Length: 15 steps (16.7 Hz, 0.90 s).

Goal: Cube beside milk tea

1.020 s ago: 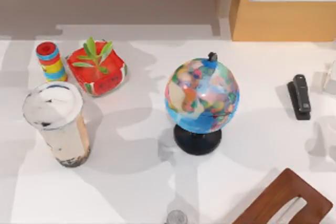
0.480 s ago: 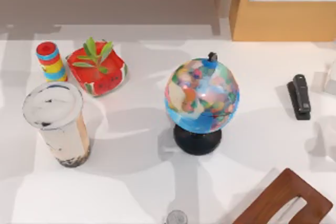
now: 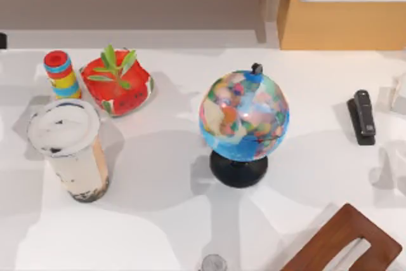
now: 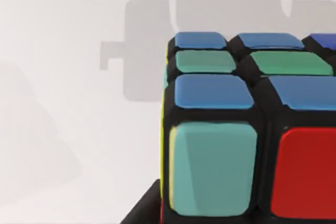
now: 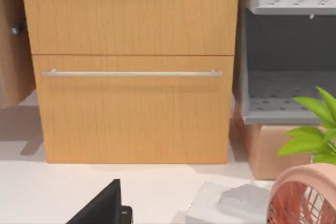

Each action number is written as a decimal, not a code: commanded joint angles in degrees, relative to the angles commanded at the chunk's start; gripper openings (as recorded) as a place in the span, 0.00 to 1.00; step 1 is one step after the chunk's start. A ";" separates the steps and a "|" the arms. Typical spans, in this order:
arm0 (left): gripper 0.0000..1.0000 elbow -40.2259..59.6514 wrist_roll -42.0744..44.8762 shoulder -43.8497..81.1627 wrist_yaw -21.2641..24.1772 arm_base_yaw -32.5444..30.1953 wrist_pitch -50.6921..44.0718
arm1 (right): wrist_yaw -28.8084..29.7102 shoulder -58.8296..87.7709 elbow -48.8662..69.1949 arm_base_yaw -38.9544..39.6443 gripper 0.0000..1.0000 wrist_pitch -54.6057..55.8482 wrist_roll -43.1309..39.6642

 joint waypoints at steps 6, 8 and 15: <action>0.00 -5.53 0.32 0.49 -2.98 -0.79 -18.86 | 0.00 0.00 0.00 0.00 1.00 0.00 0.00; 0.00 -6.08 0.32 0.64 -3.16 -1.19 -20.33 | 0.00 0.00 0.00 0.00 1.00 0.00 0.00; 0.00 -5.93 0.41 0.49 -3.19 -0.85 -20.16 | 0.00 0.00 0.00 0.00 1.00 0.00 0.00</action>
